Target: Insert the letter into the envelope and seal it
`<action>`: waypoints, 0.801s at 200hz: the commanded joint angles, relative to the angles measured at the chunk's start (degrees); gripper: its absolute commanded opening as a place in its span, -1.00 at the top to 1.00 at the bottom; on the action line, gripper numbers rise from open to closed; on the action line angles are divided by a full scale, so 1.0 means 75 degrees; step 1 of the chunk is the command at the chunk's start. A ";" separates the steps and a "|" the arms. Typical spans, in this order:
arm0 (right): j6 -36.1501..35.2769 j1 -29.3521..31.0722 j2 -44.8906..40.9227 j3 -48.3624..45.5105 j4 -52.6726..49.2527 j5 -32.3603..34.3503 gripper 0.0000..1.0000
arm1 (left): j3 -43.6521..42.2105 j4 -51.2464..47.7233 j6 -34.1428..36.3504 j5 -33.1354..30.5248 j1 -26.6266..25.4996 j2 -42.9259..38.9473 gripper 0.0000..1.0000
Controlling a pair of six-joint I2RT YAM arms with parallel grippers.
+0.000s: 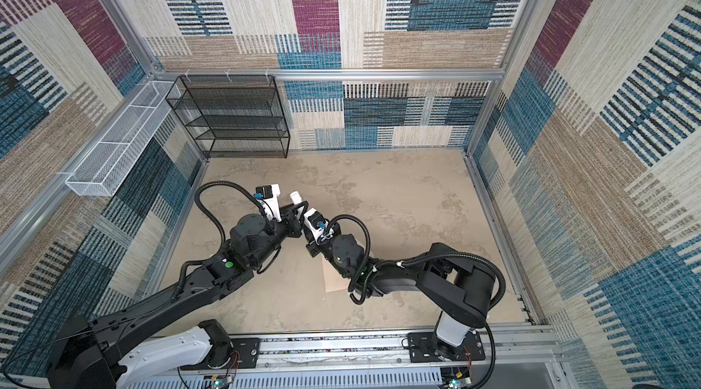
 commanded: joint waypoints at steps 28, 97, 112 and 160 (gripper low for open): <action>0.0072 0.0000 -0.0093 0.0138 0.0044 -0.0057 0.30 | -0.0010 0.0366 0.0061 -0.0040 -0.0005 0.0074 1.00; 0.0159 0.0006 -0.0116 0.0170 -0.0121 -0.0144 0.53 | 0.0023 0.0331 0.0106 -0.0035 -0.0006 0.0060 1.00; 0.0198 0.0001 -0.0170 0.0177 -0.0189 -0.0239 0.59 | 0.0023 0.0342 0.0113 -0.0018 -0.0005 0.0060 1.00; 0.0286 0.0010 -0.0410 0.0224 -0.0605 -0.0699 0.76 | 0.0031 0.0389 0.0179 0.0115 -0.0004 0.0053 1.00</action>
